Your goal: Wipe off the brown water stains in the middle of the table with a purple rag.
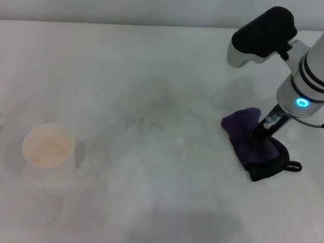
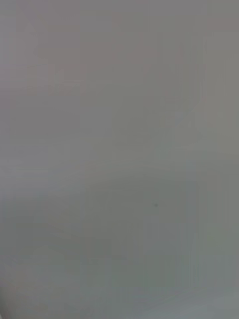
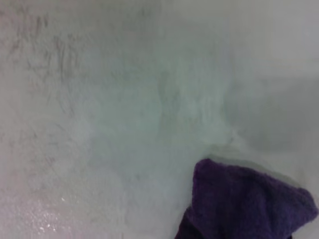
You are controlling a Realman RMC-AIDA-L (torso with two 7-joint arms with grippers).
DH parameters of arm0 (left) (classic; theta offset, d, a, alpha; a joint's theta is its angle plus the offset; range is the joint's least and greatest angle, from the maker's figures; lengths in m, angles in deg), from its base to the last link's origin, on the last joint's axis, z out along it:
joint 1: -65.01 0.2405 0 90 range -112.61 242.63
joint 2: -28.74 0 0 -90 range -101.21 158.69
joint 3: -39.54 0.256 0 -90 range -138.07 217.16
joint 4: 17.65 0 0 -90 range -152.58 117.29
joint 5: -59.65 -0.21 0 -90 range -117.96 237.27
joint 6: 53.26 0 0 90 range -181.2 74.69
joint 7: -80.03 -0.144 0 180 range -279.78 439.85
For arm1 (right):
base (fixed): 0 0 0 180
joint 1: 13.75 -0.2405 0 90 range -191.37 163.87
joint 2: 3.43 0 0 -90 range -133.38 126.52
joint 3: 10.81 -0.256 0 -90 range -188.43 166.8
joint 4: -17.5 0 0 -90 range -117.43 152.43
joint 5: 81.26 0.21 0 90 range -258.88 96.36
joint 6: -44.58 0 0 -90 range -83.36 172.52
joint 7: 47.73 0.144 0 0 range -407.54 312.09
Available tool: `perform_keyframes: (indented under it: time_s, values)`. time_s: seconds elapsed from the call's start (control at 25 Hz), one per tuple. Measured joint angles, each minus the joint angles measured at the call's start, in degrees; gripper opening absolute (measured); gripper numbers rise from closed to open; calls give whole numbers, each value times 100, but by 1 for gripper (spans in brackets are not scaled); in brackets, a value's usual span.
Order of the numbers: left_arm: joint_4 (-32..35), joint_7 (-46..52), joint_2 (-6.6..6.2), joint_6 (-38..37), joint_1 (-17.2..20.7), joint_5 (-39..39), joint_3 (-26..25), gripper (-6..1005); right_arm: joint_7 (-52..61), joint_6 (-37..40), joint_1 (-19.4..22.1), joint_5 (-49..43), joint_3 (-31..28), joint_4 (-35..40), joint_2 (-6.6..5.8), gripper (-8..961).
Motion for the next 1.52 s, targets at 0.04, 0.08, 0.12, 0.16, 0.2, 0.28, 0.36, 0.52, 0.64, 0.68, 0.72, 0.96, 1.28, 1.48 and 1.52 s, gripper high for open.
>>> perform_keyframes:
  time_s: [0.04, 0.08, 0.12, 0.16, 0.2, 0.28, 0.36, 0.52, 0.64, 0.68, 0.72, 0.96, 1.28, 1.48, 1.52]
  values:
    - [-2, 0, 0, 3, -9, 0, 1, 833, -23, 6, 37, 4, -46, 16, -1, 190]
    - [-4, -1, 0, 4, -13, 0, 1, 833, -62, 6, 71, 10, -115, 40, -3, 192]
    - [-4, -5, 0, 5, -16, 0, 0, 833, -109, 4, 97, 16, -220, 71, -5, 193]
    - [-5, -5, 0, 5, -18, 0, 1, 833, -182, -9, 129, 33, -352, 111, -2, 195]
    - [-6, -6, 0, 4, -23, 0, 0, 833, -257, -13, 166, 46, -503, 165, -1, 197]
    - [-7, -7, 0, 4, -28, 0, 0, 833, -414, -35, 263, 138, -813, 345, 2, 200]
    - [-7, -7, 0, -5, -30, 0, 1, 833, -624, -56, 362, 334, -1216, 572, -5, 204]
    - [-7, -8, 0, -19, -30, 0, 0, 833, -1157, -20, 545, 617, -2377, 863, -23, 266]
    - [-7, 8, 1, 1, -33, 55, -12, 833, -1641, 155, 679, 888, -3207, 869, -24, 287]
    - [-7, 13, 1, 4, -35, 86, -16, 833, -1822, 254, 749, 1034, -3439, 854, -24, 290]
    - [-7, 17, 0, 6, -37, 111, -19, 833, -1980, 349, 818, 1164, -3619, 839, -26, 292]
    - [-7, 27, 9, 6, -78, 205, -21, 833, -3560, 1315, 1541, 2864, -4309, 718, -32, 308]
    - [-7, 19, 10, 11, -116, 465, -40, 833, -6468, 1962, 2127, 5568, -5183, -692, -43, 329]
    - [-17, -7, 6, 34, -156, 797, -53, 834, -8303, 1994, 2164, 6536, -5994, -1959, -34, 342]
    - [-26, -11, 5, 34, -165, 830, -53, 833, -8726, 1971, 2166, 6714, -6157, -2214, -33, 344]
